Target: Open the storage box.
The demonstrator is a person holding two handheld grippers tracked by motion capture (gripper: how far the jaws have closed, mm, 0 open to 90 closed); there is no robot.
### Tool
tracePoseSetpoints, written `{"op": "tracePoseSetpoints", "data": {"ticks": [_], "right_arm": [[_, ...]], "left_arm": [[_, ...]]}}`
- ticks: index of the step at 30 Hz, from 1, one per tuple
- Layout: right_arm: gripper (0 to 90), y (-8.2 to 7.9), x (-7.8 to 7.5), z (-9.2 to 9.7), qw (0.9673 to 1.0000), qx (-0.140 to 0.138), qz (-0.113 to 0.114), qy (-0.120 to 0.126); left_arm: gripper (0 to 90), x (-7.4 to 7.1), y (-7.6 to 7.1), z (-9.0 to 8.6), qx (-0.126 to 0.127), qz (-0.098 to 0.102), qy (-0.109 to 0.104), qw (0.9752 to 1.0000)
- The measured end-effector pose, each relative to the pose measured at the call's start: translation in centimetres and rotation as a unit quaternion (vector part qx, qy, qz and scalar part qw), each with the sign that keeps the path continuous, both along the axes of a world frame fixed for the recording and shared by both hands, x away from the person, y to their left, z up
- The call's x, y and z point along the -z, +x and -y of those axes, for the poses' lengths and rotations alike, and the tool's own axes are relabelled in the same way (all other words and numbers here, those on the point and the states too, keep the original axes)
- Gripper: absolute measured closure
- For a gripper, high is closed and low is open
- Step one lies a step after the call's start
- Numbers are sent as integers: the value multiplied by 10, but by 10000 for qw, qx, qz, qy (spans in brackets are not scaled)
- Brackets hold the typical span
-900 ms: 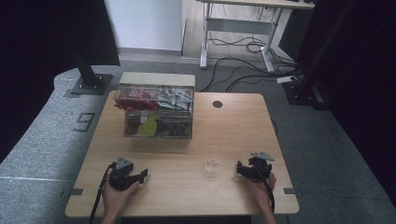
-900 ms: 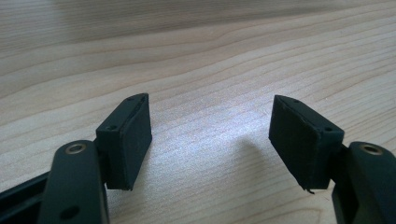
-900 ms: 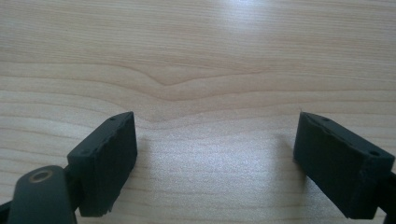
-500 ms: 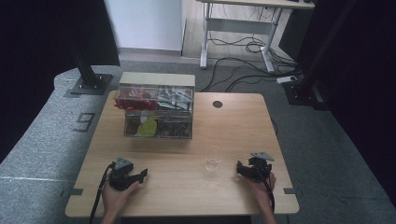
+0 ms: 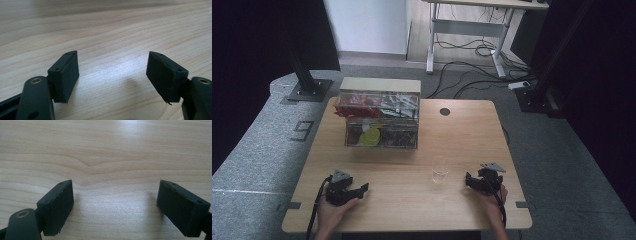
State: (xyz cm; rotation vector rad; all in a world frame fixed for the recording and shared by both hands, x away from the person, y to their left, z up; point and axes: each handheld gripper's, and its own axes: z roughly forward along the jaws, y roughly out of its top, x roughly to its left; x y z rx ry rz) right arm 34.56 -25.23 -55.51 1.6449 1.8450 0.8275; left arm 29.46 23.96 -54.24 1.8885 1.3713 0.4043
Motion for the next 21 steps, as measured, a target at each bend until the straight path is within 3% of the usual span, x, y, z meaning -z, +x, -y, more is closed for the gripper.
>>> {"op": "tracePoseSetpoints", "data": {"ticks": [5, 8, 12, 16, 19, 21], "right_arm": [[145, 0, 0, 0, 10000, 0, 0, -1], [145, 0, 0, 0, 10000, -2, 0, -2], [146, 0, 0, 0, 10000, -3, 1, -1], [146, 0, 0, 0, 10000, -12, 5, -5], [146, 0, 0, 0, 10000, -24, 4, -2], [146, 0, 0, 0, 10000, -25, 6, -2]], "left_arm": [[270, -7, -3, -5, -86, 177, -163, 9997], [337, -12, -6, -5, -127, 318, -233, 9991], [454, -20, -9, -6, -66, 411, -180, 9990], [601, -27, -10, -11, 29, 423, -303, 9986], [720, -30, -8, -16, 56, 296, -533, 9981], [790, -31, -7, -17, 22, 276, -551, 9981]]}}
